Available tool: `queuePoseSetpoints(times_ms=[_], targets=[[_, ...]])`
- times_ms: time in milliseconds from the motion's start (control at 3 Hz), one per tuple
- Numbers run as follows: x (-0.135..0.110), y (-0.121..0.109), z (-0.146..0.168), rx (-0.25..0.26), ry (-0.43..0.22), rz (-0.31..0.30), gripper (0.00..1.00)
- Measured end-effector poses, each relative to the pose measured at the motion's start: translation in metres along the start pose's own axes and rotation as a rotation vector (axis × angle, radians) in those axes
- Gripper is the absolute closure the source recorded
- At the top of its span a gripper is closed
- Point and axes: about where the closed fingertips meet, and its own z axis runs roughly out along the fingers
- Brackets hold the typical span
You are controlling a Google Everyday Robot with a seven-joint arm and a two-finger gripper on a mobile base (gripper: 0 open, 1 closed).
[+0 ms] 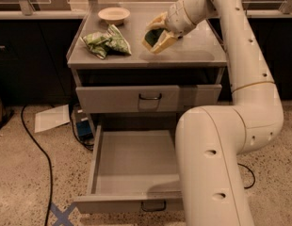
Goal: Pick sponge from middle drawer and place on counter
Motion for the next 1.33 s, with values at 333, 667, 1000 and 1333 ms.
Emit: queuePoseSetpoints(times_ms=[333, 667, 1000, 1333], targets=[[0.014, 0.027, 0.035, -0.115, 0.001, 0.071, 1.00], [0.018, 0.024, 0.040, -0.097, 0.000, 0.079, 1.00], [0.036, 0.022, 0.041, -0.079, 0.045, 0.115, 1.00], [0.036, 0.023, 0.042, -0.079, 0.045, 0.115, 1.00]])
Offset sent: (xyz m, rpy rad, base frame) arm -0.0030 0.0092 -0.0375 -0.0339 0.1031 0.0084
